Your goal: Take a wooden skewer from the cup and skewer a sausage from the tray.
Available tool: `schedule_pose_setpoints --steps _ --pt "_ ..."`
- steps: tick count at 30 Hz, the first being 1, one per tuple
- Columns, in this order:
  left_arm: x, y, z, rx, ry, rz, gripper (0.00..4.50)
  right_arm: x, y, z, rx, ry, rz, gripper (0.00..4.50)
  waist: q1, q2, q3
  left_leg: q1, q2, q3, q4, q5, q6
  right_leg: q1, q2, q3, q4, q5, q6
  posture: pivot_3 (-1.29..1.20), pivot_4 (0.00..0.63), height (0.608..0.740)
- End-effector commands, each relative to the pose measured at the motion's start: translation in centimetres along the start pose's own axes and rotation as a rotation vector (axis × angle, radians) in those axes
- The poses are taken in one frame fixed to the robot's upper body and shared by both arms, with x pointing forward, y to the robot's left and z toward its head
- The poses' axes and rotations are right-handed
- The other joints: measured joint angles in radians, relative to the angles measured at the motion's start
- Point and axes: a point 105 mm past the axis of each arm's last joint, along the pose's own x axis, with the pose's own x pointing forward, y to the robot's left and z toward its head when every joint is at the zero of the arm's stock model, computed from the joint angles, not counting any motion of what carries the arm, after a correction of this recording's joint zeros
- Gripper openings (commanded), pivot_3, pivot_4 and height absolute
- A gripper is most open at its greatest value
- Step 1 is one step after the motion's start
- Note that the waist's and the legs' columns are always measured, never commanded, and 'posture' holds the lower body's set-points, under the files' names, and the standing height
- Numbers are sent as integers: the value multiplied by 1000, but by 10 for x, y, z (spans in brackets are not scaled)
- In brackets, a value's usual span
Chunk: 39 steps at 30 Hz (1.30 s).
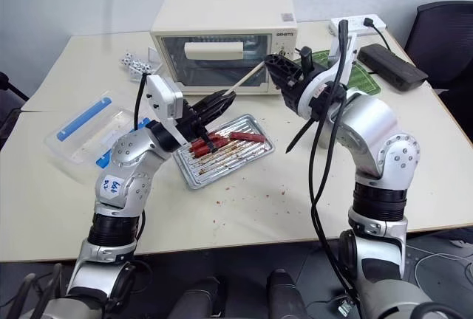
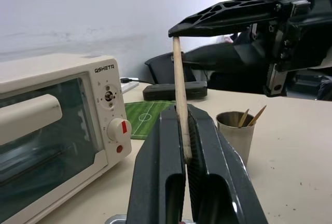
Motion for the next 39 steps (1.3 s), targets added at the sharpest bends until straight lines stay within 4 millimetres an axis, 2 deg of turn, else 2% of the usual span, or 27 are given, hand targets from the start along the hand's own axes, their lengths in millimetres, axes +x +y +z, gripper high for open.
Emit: schedule_pose_setpoints --steps 1,5,7,9,14,18,20,24,27,36,39 --pt "-11 7 14 44 -18 22 0 -6 9 2 -72 -9 24 2701 0 0 0 0 0 0 0 0 0 0 0 0 0 0 0 0 150 740" --pt "-36 25 10 42 61 67 0 -6 4 5 -199 6 -11 3930 -1 0 0 0 0 0 0 0 0 0 0 0 0 0 0 0 150 740" --pt "-60 36 6 47 142 78 0 1 -1 0 -370 33 -50 4477 -5 0 0 0 1 0 0 0 0 0 0 0 -2 0 0 0 150 740" --pt "-83 42 4 38 221 77 0 7 -7 -7 -563 75 -79 4477 -11 0 0 1 1 1 -2 0 0 -1 0 2 -2 0 0 0 150 740" --pt "-116 37 4 1 340 42 0 16 -21 -20 -963 170 -55 4477 0 0 0 1 2 1 -3 0 0 -1 -1 1 -5 0 -1 0 150 740" --pt "-127 24 4 -30 391 -11 0 30 -39 -24 -1299 269 -11 4477 1 0 0 0 1 1 -3 -1 0 -1 -1 1 -7 0 0 0 150 740" --pt "-129 19 3 -36 406 -26 0 37 -53 -26 -1400 331 5 4477 1 -1 0 0 1 1 -3 -1 0 -1 -1 0 -8 0 -1 0 150 740" --pt "-133 17 3 -35 420 -14 0 49 -85 -34 -1512 485 9 4477 1 -2 0 1 2 1 -3 -1 0 0 -1 0 -7 1 -2 0 150 740" --pt "-135 20 4 -26 421 14 0 57 -99 -43 -1551 563 27 4477 -3 -2 0 1 3 1 -3 0 -3 -1 -1 1 -7 1 -2 0 150 740" --pt "-138 24 8 -13 409 72 0 79 -119 -56 -1557 615 40 4477 -5 -2 0 1 4 1 -3 1 -7 -2 0 0 -7 1 -2 0 150 740" --pt "-137 26 10 -7 402 83 0 83 -122 -59 -1540 625 45 3901 -4 -2 0 1 4 1 -3 1 -7 -2 0 0 -7 1 -3 0 150 740"
